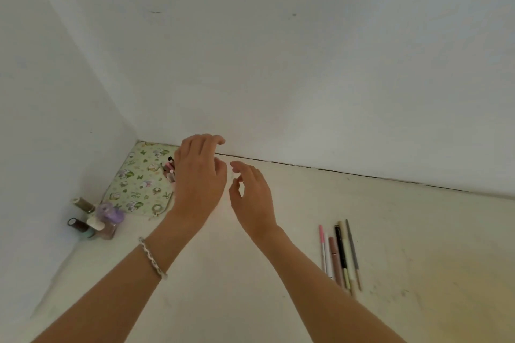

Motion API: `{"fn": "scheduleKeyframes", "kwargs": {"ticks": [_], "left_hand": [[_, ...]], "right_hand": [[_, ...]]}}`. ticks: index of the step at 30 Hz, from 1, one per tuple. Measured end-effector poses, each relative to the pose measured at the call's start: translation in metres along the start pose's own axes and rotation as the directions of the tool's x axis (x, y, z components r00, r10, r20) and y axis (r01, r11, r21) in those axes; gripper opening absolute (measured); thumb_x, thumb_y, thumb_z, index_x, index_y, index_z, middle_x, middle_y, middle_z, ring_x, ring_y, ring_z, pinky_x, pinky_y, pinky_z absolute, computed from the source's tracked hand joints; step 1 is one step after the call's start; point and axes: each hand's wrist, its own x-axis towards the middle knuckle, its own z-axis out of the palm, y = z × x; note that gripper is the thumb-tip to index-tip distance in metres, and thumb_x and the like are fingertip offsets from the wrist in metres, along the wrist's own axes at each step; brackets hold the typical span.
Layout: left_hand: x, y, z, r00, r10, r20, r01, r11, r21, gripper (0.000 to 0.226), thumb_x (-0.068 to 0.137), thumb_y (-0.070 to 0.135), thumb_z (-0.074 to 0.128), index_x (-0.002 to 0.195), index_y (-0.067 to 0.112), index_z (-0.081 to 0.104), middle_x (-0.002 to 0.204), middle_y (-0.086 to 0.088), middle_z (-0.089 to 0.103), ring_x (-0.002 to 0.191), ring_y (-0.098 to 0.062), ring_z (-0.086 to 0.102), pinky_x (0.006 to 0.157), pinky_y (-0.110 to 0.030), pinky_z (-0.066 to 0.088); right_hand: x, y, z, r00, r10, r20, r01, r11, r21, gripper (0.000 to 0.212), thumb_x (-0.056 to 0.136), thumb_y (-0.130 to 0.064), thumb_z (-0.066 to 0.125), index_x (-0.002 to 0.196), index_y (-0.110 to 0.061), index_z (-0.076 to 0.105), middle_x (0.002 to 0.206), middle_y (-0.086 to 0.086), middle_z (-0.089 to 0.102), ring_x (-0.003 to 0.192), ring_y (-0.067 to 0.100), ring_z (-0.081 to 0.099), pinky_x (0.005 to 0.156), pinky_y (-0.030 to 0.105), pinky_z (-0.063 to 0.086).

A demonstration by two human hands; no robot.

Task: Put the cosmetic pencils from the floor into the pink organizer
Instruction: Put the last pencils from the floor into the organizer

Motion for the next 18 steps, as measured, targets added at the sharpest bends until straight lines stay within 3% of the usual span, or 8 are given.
{"fn": "scheduleKeyframes", "kwargs": {"ticks": [2,4,7,11,14,18], "left_hand": [[-0.018,0.019,0.016,0.999,-0.008,0.035,0.01,0.998,-0.062,0.028,0.076,-0.004,0.062,0.1,0.01,0.061,0.099,-0.004,0.062,0.092,-0.023,0.058,0.08,-0.038,0.049],[-0.038,0.043,0.037,0.973,-0.079,0.218,0.107,0.987,-0.121,0.023,0.081,-0.001,0.061,0.097,0.015,0.057,0.097,0.001,0.056,0.079,-0.016,0.057,0.068,-0.033,0.052],[-0.075,0.083,0.083,0.819,-0.2,0.538,0.3,0.948,-0.104,0.014,0.09,0.011,0.055,0.1,0.021,0.054,0.098,0.005,0.057,0.068,-0.005,0.052,0.057,-0.018,0.042],[-0.112,0.125,0.131,0.613,-0.256,0.747,0.39,0.921,-0.004,0.019,0.093,0.018,0.049,0.111,0.017,0.054,0.108,-0.001,0.063,0.092,-0.017,0.061,0.079,-0.028,0.051],[-0.124,0.136,0.148,0.476,-0.338,0.812,0.423,0.897,0.126,0.033,0.099,0.038,0.045,0.116,0.012,0.053,0.118,-0.006,0.06,0.108,-0.025,0.061,0.086,-0.034,0.047],[-0.132,0.143,0.158,0.526,-0.378,0.762,0.347,0.913,0.213,0.045,0.1,0.049,0.037,0.113,0.01,0.056,0.116,-0.008,0.058,0.104,-0.027,0.062,0.081,-0.035,0.048]], "right_hand": [[-0.001,0.014,-0.02,0.992,0.089,-0.089,-0.088,0.996,0.02,0.038,0.087,0.001,0.054,0.121,-0.015,0.058,0.104,-0.003,0.066,0.092,0.01,0.06,0.082,0.02,0.048],[-0.003,0.031,-0.042,0.968,0.208,-0.141,-0.2,0.977,0.068,0.041,0.085,0.002,0.053,0.119,-0.02,0.057,0.099,-0.008,0.064,0.085,0.007,0.058,0.077,0.02,0.049],[-0.01,0.058,-0.081,0.911,0.375,-0.174,-0.356,0.925,0.131,0.043,0.083,0.001,0.052,0.116,-0.026,0.057,0.095,-0.011,0.063,0.077,0.007,0.057,0.071,0.023,0.049],[-0.027,0.093,-0.134,0.832,0.505,-0.23,-0.48,0.863,0.158,0.041,0.084,0.001,0.051,0.11,-0.03,0.057,0.086,-0.012,0.063,0.066,0.004,0.055,0.064,0.019,0.046],[-0.044,0.112,-0.162,0.786,0.564,-0.253,-0.535,0.826,0.177,0.038,0.085,0.001,0.051,0.106,-0.03,0.057,0.081,-0.011,0.064,0.057,0.004,0.051,0.059,0.022,0.047],[-0.062,0.128,-0.183,0.765,0.588,-0.263,-0.555,0.809,0.192,0.036,0.084,0.002,0.051,0.103,-0.028,0.058,0.079,-0.01,0.064,0.058,0.001,0.052,0.057,0.013,0.044]]}}
